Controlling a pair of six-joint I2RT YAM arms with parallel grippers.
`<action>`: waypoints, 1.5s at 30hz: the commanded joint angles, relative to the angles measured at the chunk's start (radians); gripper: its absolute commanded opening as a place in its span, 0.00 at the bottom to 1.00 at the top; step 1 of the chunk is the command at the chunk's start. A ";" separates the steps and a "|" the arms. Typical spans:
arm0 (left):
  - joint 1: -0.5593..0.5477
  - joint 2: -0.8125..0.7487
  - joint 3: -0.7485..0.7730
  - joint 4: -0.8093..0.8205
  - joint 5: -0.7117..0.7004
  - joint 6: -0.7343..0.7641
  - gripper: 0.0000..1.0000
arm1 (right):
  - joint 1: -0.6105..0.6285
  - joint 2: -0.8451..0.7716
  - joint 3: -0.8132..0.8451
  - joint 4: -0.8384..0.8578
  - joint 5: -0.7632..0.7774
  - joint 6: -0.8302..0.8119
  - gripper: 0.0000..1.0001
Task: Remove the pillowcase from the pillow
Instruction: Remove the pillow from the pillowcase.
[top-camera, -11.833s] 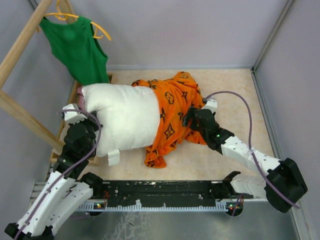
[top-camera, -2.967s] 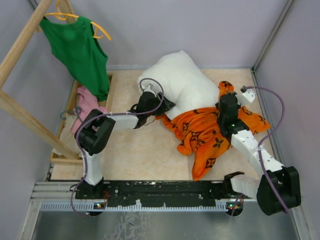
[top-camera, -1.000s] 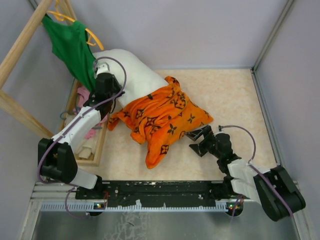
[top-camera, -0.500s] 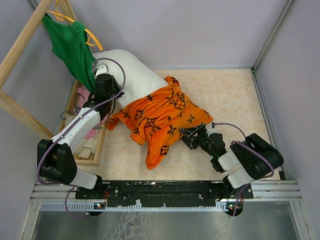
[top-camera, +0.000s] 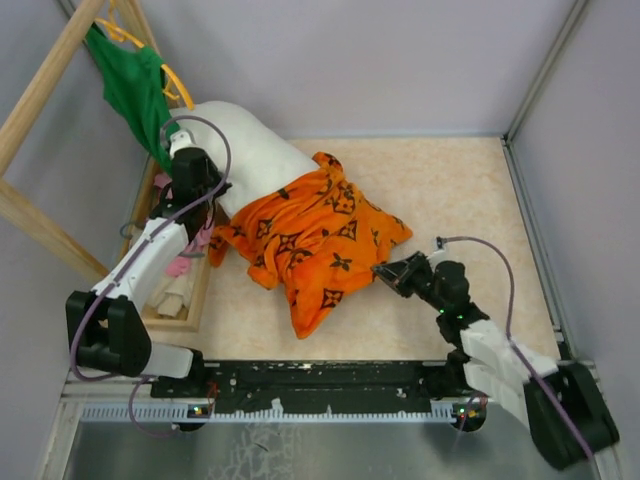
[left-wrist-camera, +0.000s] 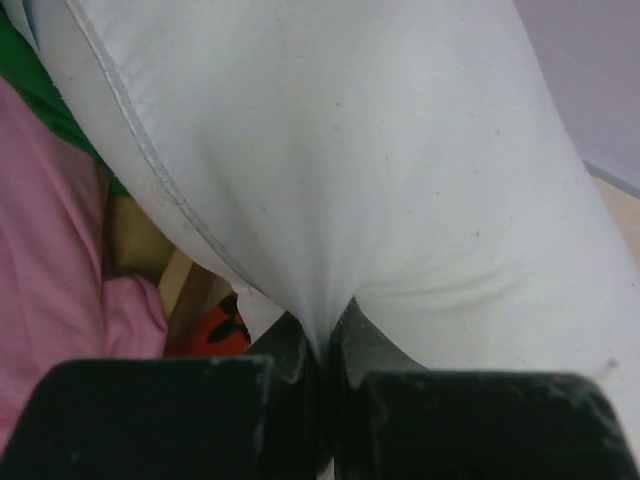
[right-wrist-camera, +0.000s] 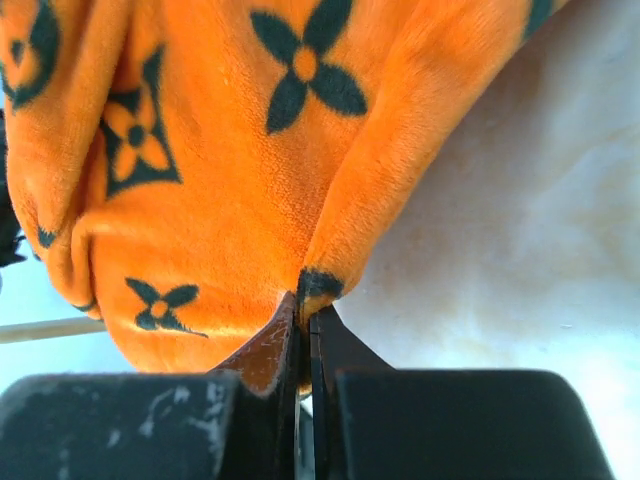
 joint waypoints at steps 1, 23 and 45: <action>0.059 -0.105 -0.002 0.082 -0.159 -0.013 0.00 | -0.163 -0.381 0.052 -0.843 0.008 -0.295 0.00; 0.186 -0.294 -0.156 0.108 -0.337 -0.030 0.00 | 0.058 -0.291 0.444 -1.219 0.582 -0.458 0.53; 0.184 -0.309 -0.198 0.107 -0.260 -0.046 0.00 | 0.706 0.398 0.816 -0.632 0.270 -0.691 0.96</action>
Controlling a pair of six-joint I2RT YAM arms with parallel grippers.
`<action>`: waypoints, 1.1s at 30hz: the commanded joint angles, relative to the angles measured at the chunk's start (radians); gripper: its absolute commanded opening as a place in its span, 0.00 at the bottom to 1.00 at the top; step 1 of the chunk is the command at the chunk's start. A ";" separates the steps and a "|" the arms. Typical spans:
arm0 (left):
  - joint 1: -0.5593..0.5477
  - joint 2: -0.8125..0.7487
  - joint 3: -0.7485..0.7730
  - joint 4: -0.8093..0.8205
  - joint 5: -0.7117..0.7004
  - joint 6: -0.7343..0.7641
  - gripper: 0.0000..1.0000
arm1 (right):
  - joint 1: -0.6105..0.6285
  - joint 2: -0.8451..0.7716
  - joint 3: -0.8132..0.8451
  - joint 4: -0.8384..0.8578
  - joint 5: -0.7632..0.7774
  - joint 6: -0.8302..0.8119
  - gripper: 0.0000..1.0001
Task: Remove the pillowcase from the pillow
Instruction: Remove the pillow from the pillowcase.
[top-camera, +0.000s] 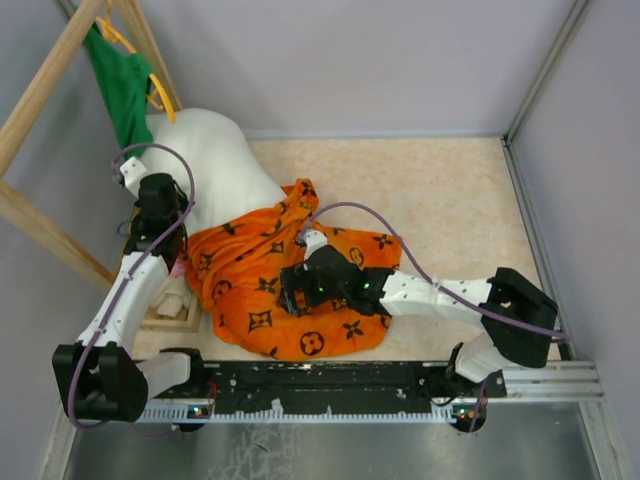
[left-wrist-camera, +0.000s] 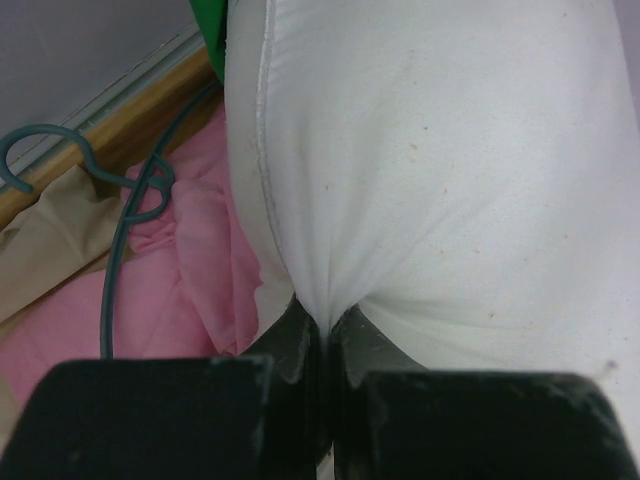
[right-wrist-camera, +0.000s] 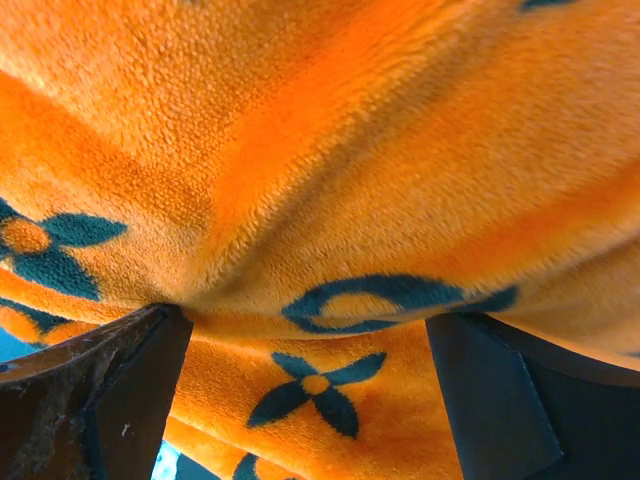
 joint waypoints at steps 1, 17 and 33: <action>0.025 -0.045 0.015 0.127 -0.062 -0.003 0.00 | 0.009 0.031 0.018 0.149 -0.105 0.008 0.87; 0.031 -0.081 -0.001 0.130 -0.097 -0.042 0.00 | -0.808 -0.353 -0.341 -0.079 -0.084 0.107 0.00; 0.031 -0.147 -0.055 0.106 -0.136 -0.069 0.00 | -0.743 -0.459 -0.175 -0.069 0.064 -0.029 0.86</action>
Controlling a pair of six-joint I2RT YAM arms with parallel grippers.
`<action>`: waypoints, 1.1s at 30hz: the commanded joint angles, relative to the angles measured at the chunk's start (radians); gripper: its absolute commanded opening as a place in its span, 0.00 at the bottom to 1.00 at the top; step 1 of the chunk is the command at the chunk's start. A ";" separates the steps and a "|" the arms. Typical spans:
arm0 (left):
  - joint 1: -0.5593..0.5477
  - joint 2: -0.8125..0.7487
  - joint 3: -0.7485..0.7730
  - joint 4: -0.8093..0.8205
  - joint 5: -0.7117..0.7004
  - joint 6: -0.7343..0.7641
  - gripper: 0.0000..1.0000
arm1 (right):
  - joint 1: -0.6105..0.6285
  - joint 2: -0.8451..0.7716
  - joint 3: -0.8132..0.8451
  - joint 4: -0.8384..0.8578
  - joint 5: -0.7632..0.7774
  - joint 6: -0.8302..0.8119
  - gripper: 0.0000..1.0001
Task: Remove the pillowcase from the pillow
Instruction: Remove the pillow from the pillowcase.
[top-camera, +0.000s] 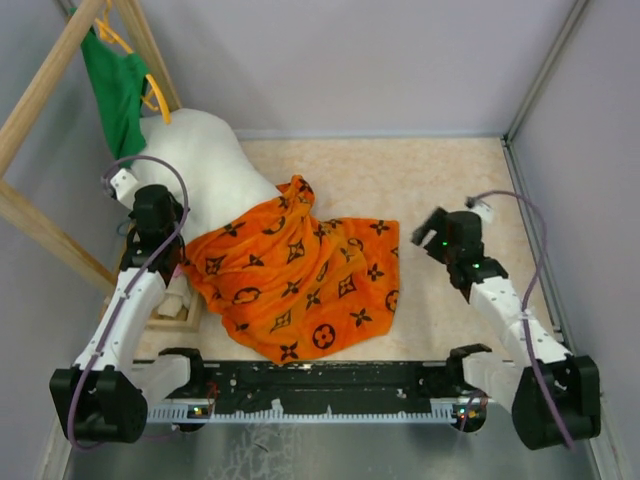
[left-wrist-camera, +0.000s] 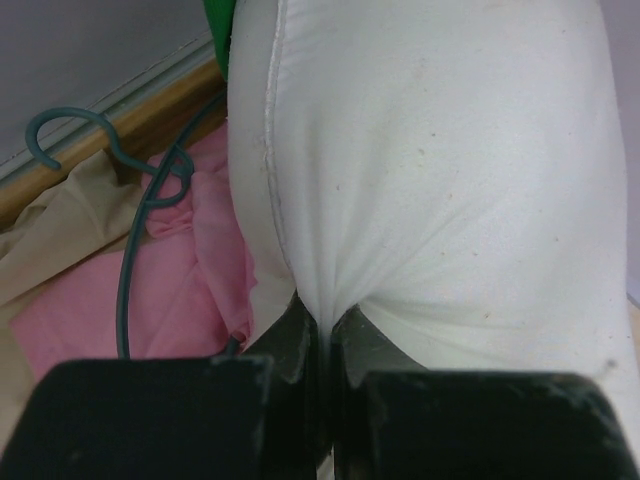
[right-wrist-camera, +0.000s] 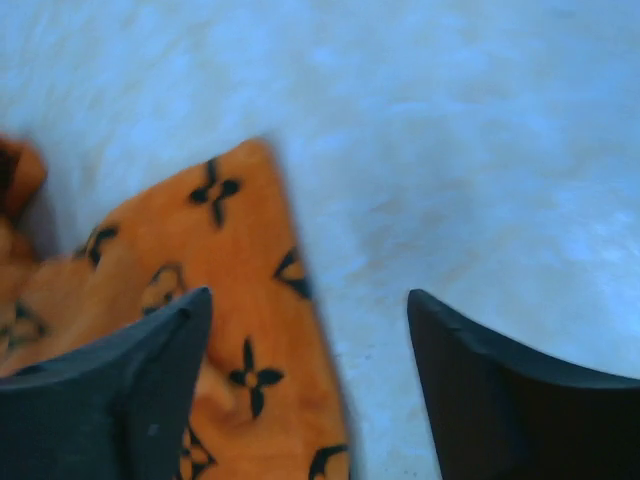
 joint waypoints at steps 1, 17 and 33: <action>0.025 -0.032 0.013 0.111 -0.097 -0.020 0.00 | 0.378 0.000 0.162 0.079 0.079 -0.208 0.97; 0.026 -0.021 0.013 0.103 -0.068 -0.004 0.00 | 1.013 0.462 0.251 0.309 0.133 0.070 0.81; 0.031 -0.029 -0.020 0.116 -0.084 -0.009 0.00 | 0.042 -0.075 -0.154 0.087 0.068 0.056 0.00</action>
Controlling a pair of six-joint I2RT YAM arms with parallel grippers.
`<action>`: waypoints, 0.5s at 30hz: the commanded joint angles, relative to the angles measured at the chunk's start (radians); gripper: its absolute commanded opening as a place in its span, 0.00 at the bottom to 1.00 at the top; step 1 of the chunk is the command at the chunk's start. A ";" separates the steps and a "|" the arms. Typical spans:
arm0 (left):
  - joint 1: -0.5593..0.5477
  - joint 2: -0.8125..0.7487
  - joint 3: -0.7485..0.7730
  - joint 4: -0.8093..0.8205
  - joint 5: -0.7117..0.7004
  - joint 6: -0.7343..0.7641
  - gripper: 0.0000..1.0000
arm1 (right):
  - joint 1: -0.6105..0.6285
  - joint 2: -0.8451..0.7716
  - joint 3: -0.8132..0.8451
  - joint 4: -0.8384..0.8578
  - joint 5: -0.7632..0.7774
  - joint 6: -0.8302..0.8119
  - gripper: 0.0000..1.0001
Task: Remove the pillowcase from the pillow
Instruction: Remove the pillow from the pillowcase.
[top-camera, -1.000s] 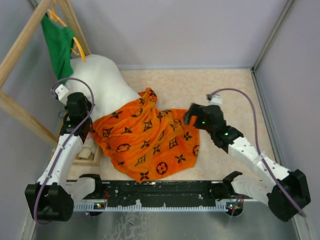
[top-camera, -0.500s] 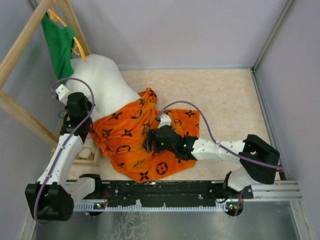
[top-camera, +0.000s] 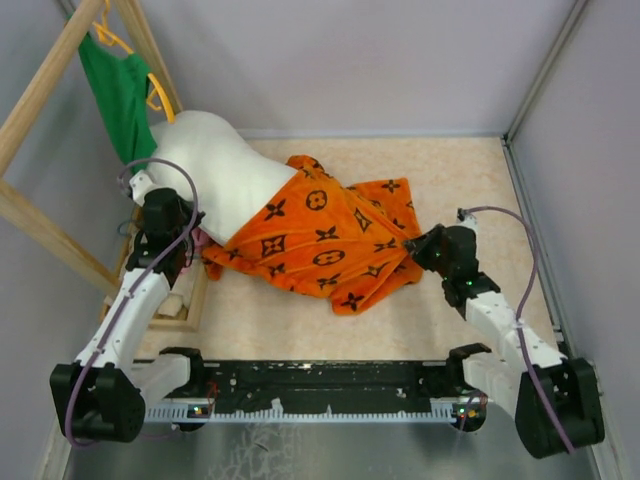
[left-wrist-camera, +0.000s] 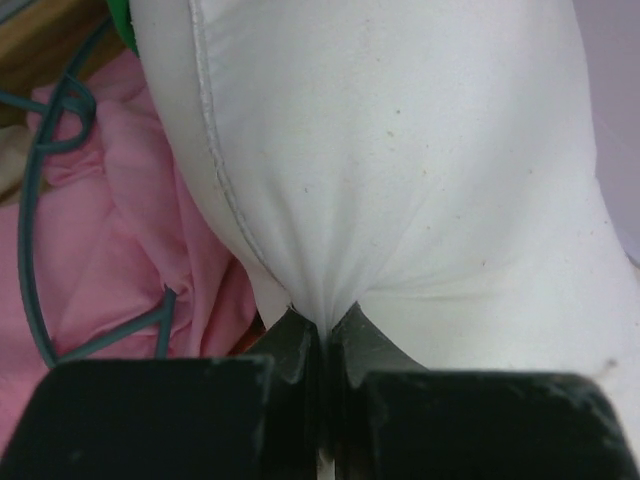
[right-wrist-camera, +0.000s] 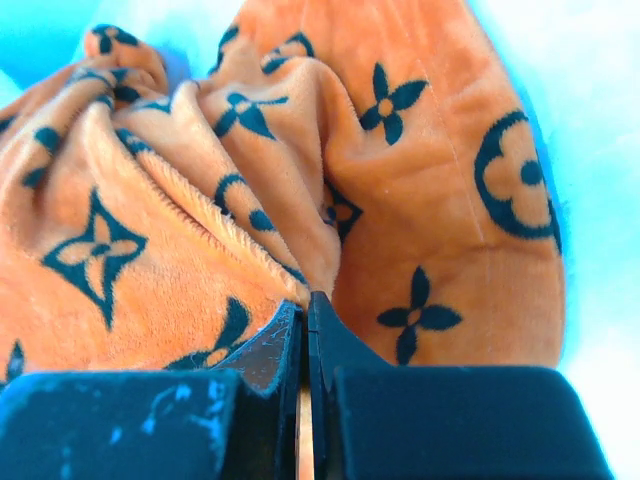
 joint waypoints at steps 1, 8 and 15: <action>0.062 -0.029 0.014 0.114 -0.218 0.020 0.00 | -0.116 -0.090 -0.004 -0.203 0.250 -0.090 0.00; 0.062 -0.008 0.016 0.126 -0.197 0.012 0.00 | -0.068 -0.070 0.043 -0.156 0.170 -0.149 0.35; 0.060 -0.007 0.004 0.124 -0.186 0.001 0.00 | 0.431 -0.070 0.242 -0.218 0.622 -0.248 0.99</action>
